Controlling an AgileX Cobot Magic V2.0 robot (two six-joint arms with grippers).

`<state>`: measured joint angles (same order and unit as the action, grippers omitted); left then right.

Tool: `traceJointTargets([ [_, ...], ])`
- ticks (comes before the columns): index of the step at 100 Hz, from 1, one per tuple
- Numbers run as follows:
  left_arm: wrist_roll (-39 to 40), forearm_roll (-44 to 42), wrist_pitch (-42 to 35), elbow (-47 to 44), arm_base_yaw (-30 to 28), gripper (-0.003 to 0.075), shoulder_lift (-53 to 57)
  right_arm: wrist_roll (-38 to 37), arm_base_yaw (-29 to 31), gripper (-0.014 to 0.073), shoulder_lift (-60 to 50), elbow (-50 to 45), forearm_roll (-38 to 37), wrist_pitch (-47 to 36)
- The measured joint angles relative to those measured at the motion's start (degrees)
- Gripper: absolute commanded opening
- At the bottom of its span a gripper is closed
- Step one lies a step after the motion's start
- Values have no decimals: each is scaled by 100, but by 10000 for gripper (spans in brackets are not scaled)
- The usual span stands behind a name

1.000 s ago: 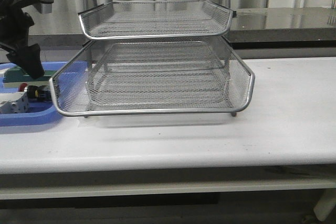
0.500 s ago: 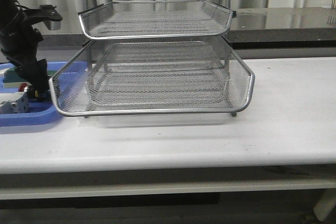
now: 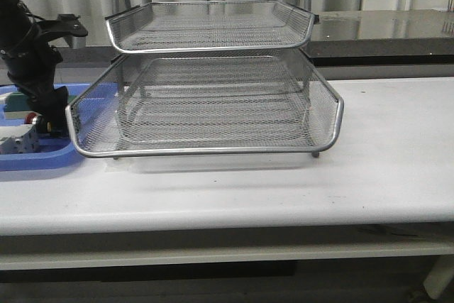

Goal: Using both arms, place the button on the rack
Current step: 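Lower the left gripper onto the red push button in the blue tray, then close the left gripper on the button's black body and lift it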

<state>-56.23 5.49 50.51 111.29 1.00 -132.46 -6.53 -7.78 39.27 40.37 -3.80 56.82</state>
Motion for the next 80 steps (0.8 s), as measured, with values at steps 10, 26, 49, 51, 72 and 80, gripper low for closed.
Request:
traceJointTargets([
  [10,-9,-7,-13,0,0,591,-103,0,0,-71,0,0,0,0],
  [26,-9,-12,-26,0,0,591,-259,0,0,-71,0,0,0,0],
  [49,-9,-2,-37,33,0,538,-293,0,0,-71,0,0,0,0],
  [51,-9,-2,-37,42,0,514,-293,0,0,-71,0,0,0,0],
  [72,-9,31,-1,103,0,150,-316,0,0,-71,0,0,0,0],
  [80,-9,20,107,193,0,40,-328,0,0,-71,0,0,0,0],
])
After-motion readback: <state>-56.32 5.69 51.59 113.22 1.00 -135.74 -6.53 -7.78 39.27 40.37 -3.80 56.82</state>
